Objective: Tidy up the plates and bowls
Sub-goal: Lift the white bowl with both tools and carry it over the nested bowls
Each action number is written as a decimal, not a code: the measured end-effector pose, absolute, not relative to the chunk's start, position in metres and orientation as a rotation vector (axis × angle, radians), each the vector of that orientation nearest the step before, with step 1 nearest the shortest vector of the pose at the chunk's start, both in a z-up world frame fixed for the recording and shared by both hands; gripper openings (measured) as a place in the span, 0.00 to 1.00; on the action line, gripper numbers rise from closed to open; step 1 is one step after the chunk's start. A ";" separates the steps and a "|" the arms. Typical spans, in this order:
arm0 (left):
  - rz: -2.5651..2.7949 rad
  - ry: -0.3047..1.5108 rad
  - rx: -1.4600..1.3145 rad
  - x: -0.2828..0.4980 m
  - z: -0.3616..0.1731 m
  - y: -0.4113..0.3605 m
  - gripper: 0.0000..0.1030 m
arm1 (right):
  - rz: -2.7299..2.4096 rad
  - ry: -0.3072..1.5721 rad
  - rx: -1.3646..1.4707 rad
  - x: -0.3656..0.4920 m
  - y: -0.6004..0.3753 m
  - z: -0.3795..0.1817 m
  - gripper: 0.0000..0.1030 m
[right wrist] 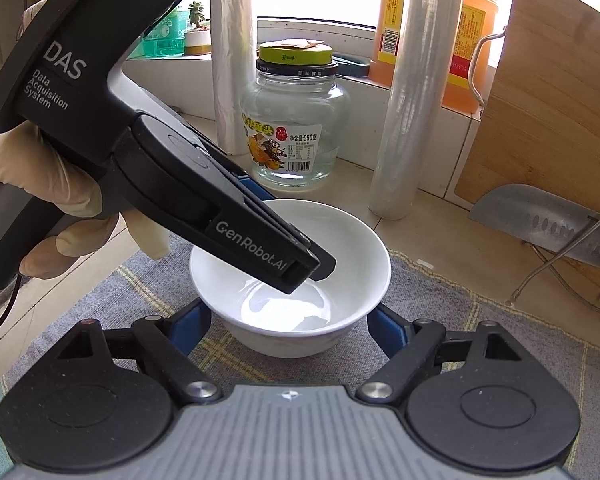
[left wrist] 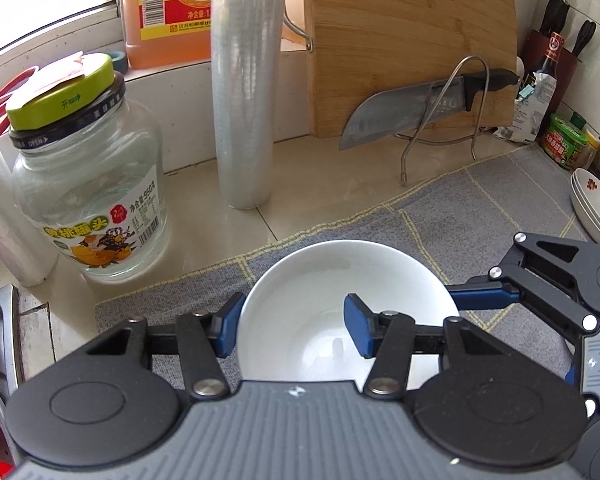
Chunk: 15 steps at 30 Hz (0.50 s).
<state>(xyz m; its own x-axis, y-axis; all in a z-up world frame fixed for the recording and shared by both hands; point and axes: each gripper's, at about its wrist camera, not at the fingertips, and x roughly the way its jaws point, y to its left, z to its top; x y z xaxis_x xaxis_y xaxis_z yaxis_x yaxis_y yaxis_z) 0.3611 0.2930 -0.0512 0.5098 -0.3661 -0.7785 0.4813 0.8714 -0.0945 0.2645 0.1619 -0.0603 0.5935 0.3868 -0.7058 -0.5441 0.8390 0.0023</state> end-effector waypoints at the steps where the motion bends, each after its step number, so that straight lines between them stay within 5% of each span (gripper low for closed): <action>1: -0.515 0.901 0.145 0.360 -0.051 0.292 0.50 | 0.544 0.764 -0.230 0.263 0.162 -0.061 0.86; 15: -0.581 0.898 0.218 0.341 -0.038 0.287 0.49 | 0.557 0.761 -0.262 0.247 0.157 -0.060 0.86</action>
